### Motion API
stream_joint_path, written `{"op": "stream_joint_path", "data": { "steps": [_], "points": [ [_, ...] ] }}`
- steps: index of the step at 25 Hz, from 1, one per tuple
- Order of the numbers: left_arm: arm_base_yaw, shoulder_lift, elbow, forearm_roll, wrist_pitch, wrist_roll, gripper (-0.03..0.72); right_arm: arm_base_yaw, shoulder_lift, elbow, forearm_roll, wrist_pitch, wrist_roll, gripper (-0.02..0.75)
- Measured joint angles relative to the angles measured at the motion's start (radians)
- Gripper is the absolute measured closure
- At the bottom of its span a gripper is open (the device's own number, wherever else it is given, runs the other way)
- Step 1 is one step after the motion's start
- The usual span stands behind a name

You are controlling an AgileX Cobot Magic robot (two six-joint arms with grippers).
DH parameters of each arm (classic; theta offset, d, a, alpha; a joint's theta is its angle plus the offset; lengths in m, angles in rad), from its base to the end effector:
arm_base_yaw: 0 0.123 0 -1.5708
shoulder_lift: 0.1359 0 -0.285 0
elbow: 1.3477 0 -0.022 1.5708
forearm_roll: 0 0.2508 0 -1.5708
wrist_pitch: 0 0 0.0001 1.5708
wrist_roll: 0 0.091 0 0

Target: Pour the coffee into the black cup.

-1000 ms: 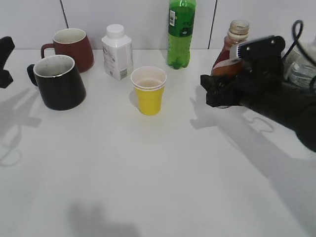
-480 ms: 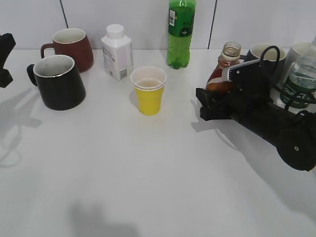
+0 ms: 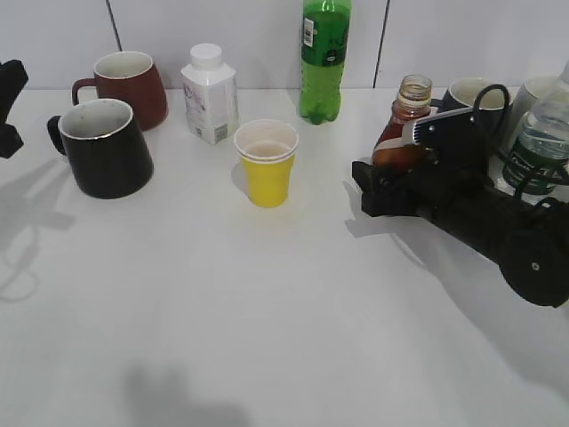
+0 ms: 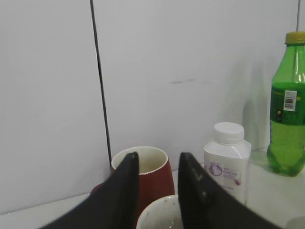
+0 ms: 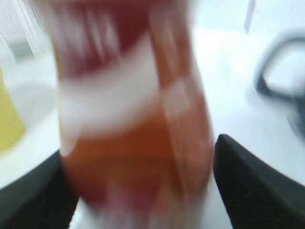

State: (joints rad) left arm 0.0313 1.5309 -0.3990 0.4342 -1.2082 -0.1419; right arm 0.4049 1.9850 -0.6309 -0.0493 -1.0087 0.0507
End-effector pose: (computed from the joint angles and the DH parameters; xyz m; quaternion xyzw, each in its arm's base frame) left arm 0.2563 -0.0278 0.2116 0.1476 0.6470 -0.1131 0.7395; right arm 0.3045 0.1346 0.1099 -0.1623 0.7756 0.1460 0.5923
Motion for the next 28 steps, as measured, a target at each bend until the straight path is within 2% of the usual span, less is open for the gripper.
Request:
{"op": "stream_joint_path", "data": {
  "steps": [3, 11, 16, 19, 23, 25, 28],
  "points": [
    [0.0, 0.0, 0.0, 0.0, 0.0, 0.0, 0.467, 0.0, -0.025, 0.013, 0.005, 0.011, 0.016, 0.097],
    [0.0, 0.0, 0.0, 0.0, 0.0, 0.0, 0.461, 0.0, -0.081, 0.12, 0.033, 0.011, 0.02, 0.093],
    [-0.007, -0.003, -0.012, -0.002, 0.042, -0.083, 0.447, 0.0, -0.152, 0.181, 0.035, 0.034, 0.02, 0.094],
    [-0.052, -0.03, -0.052, -0.01, 0.227, -0.103, 0.442, 0.0, -0.221, 0.186, 0.035, 0.148, 0.022, 0.097],
    [-0.15, -0.09, -0.157, -0.028, 0.669, -0.168, 0.438, 0.0, -0.329, 0.176, 0.035, 0.36, 0.022, 0.106],
    [-0.194, -0.118, -0.223, -0.092, 0.914, -0.192, 0.437, 0.0, -0.382, 0.155, 0.035, 0.504, 0.022, 0.108],
    [-0.24, -0.156, -0.317, -0.243, 1.215, -0.199, 0.437, 0.0, -0.464, 0.091, 0.035, 0.746, 0.022, 0.118]
  ]
}}
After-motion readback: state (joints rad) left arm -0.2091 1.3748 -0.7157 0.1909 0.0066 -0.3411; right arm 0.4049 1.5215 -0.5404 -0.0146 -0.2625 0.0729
